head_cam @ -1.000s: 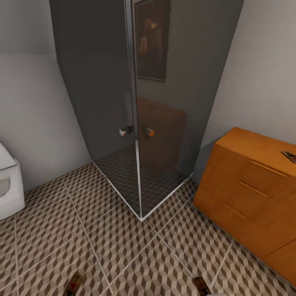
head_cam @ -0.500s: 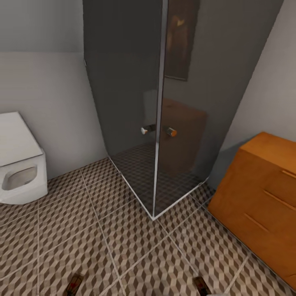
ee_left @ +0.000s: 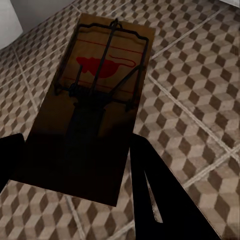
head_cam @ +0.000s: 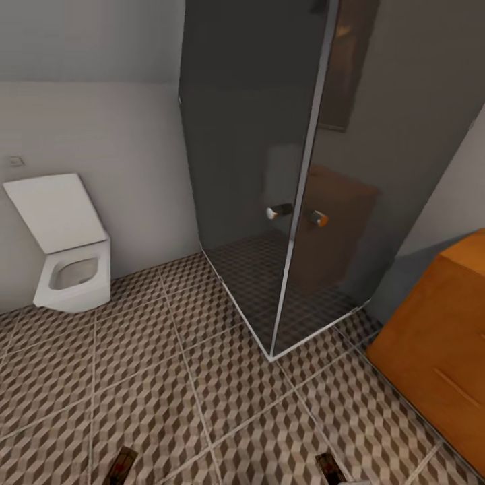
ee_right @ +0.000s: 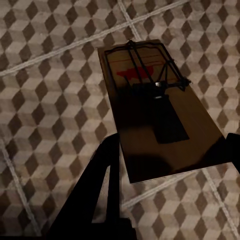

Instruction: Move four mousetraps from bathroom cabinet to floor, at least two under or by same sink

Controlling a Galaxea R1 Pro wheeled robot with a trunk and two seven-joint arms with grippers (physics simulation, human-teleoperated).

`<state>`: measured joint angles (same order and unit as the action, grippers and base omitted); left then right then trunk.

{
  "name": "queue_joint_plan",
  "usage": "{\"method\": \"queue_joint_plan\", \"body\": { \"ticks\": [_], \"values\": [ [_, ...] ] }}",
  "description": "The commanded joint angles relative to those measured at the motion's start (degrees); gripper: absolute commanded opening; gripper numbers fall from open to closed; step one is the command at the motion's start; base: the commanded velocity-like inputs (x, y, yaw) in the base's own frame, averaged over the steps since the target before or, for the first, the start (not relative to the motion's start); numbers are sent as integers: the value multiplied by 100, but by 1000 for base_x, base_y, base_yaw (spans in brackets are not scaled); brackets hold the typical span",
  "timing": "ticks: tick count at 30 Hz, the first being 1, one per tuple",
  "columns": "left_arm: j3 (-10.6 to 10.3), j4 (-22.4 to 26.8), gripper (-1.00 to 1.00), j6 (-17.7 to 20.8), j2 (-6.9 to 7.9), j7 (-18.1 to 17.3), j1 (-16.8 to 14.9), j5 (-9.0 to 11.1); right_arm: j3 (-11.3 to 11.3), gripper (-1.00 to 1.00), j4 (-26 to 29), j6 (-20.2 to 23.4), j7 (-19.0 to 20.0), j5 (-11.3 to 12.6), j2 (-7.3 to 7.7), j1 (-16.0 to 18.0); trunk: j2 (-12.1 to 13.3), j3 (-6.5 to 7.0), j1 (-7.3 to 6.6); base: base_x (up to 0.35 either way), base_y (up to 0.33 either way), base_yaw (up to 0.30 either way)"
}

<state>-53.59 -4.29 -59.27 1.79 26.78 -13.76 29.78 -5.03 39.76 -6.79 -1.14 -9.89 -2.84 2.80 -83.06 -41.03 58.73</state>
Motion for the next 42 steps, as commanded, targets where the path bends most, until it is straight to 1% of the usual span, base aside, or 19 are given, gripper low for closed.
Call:
{"method": "queue_joint_plan", "body": {
  "ticks": [1, 42],
  "values": [
    [-47, -10, -100, -5, -3, 64, -4, 5, -24, -100, 0, -16, -1, -48, -6, 1, -2, -8, 0, 0, 0, 269],
    [-46, -10, -100, 3, 0, 64, -4, 5, -24, -100, -3, -18, -1, -48, -12, 1, -2, -137, 0, 0, 0, 269]
  ]
}}
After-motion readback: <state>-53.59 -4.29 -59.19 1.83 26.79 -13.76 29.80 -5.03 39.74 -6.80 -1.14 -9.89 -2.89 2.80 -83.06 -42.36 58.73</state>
